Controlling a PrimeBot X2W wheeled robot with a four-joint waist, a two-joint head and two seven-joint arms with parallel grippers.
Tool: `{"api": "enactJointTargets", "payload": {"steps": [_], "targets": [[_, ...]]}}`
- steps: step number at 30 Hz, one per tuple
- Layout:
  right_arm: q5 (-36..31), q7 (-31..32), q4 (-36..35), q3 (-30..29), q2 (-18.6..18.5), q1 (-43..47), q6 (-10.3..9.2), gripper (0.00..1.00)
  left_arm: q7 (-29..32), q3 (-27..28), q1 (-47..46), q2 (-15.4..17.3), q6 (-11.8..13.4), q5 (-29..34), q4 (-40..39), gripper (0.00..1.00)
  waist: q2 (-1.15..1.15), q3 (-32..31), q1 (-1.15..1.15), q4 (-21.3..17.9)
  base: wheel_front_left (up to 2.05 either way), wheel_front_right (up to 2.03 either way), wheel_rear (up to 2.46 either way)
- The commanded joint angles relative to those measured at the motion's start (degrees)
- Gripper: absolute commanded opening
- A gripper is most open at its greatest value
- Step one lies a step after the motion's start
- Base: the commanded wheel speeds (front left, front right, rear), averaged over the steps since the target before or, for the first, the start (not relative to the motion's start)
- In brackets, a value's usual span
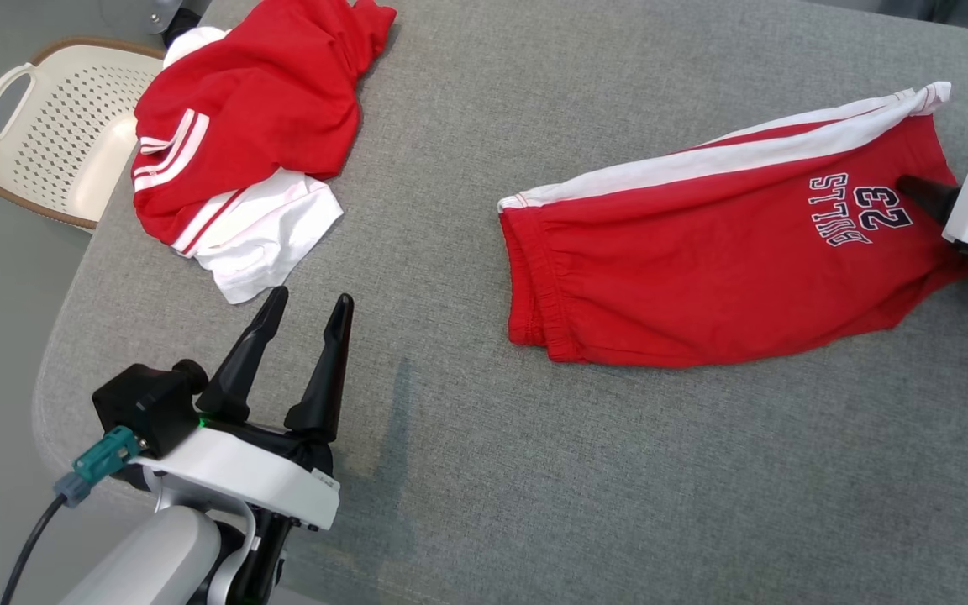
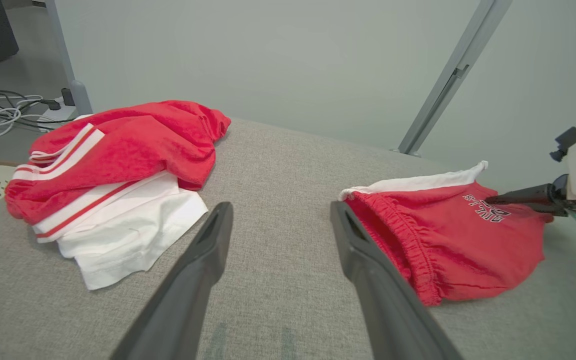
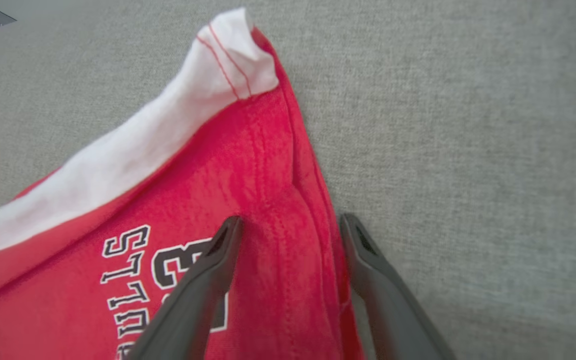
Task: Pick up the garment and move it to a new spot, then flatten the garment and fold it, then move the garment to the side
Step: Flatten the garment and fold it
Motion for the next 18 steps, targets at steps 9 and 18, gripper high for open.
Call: {"api": "enactJointTargets", "payload": {"steps": [9,18], "targets": [[1.3,2.3,0.3,-0.4,2.7,4.1,0.01,0.0,-0.3,2.4,2.4,-2.5,-2.0,3.0,1.2,1.0,0.0,-1.9,0.0,-0.9,0.0,0.0,0.0],[3.7,-5.6,-4.2,-3.3,1.6,7.2,0.01,0.0,-0.3,2.9,3.6,-3.2,-3.1,4.1,2.7,1.0,0.0,-6.3,0.0,-4.0,0.0,0.0,0.0]]}}
